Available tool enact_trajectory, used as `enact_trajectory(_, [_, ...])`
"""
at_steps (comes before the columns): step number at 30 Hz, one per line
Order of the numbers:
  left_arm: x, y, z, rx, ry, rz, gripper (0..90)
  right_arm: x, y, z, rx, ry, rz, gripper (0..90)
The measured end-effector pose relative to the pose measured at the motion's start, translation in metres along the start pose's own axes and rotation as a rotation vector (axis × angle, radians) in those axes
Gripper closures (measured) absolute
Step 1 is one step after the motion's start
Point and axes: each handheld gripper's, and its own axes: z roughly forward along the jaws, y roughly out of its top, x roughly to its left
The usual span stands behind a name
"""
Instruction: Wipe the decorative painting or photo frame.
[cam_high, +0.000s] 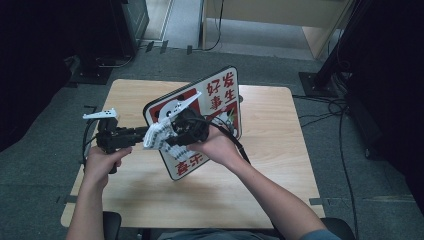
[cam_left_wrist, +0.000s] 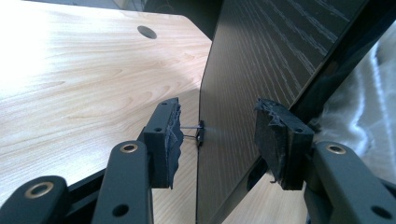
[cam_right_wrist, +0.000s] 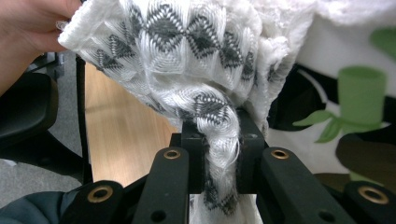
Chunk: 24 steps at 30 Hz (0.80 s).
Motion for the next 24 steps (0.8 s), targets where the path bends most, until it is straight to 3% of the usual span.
enact_trajectory(24, [0.0, -0.001, 0.0, 0.002, 0.007, 0.0, 50.0, -0.002, -0.035, 0.026, 0.011, 0.022, -0.006, 79.4])
